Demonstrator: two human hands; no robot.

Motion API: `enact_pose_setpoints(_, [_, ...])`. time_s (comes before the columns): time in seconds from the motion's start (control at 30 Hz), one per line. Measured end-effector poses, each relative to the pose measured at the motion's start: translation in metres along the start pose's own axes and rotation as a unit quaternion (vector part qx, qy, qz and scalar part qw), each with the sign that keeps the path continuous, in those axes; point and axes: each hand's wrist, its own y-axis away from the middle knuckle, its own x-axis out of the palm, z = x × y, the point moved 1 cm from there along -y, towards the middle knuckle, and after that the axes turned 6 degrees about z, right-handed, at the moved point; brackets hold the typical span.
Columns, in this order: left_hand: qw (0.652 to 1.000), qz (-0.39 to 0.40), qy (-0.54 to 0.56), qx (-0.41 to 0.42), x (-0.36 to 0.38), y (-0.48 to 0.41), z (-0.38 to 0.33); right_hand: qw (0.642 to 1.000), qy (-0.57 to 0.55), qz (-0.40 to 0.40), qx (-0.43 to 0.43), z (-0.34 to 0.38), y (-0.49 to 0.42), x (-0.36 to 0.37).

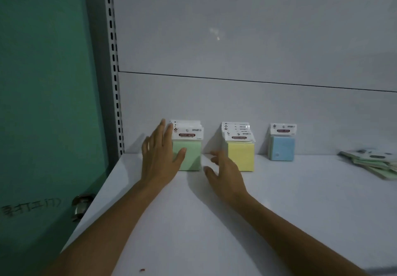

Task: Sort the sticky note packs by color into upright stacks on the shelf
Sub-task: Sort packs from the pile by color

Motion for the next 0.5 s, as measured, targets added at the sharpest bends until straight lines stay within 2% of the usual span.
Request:
enact_pose_setpoints(0.13, [0.995, -0.017, -0.036, 0.088, -0.007, 0.006, -0.016, 0.999, 0.036, -0.018, -0.03, -0.013, 0.025, -0.03])
enact_pose_setpoints(0.33, [0.966, 0.06, -0.108, 0.228, 0.006, 0.018, -0.074, 0.998, 0.059, -0.03, 0.015, -0.06, 0.044, -0.087])
enact_pose_setpoints(0.5, [0.944, 0.104, -0.124, 0.288, 0.031, 0.015, -0.142, 0.996, 0.055, -0.048, 0.048, -0.105, 0.047, -0.134])
